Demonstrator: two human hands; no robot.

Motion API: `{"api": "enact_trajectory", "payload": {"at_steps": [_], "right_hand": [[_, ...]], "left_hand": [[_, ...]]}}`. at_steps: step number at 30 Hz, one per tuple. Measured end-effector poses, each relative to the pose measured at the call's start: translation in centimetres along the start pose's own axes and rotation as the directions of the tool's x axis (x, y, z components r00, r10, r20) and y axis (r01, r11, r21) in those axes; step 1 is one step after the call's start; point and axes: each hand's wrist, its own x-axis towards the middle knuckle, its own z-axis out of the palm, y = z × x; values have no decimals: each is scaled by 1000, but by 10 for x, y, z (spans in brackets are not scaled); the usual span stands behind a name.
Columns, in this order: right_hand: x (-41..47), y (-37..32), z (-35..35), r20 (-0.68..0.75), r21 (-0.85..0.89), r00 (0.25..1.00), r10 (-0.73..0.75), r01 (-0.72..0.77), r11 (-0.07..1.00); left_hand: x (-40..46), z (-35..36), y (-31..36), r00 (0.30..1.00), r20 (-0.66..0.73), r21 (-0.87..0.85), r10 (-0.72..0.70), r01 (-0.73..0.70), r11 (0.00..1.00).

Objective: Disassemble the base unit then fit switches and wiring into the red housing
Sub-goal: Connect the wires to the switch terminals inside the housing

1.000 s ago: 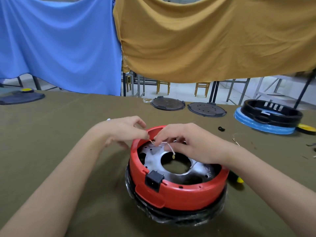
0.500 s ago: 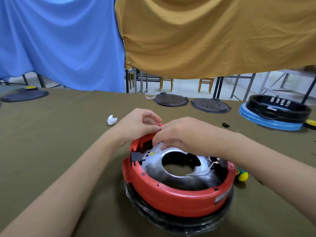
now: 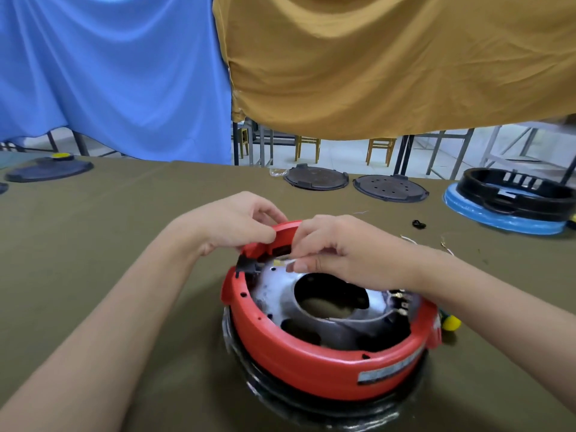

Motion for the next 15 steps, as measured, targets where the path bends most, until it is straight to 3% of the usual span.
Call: {"api": "enact_trajectory", "payload": {"at_steps": [4, 8, 11, 15], "right_hand": [[6, -2, -7, 9, 48, 998, 54, -55, 997], [10, 0, -4, 17, 13, 993, 121, -121, 993], [9, 3, 2, 14, -47, 988, 153, -152, 987], [9, 9, 3, -41, -13, 984, 171, -172, 985]], "left_hand": [[8, 7, -5, 991, -90, -130, 96, -108, 986], [13, 18, -12, 983, -160, -215, 94, -128, 968], [14, 14, -13, 992, -115, -235, 54, -80, 969], [10, 0, -17, 995, 61, -128, -77, 85, 988]]}}
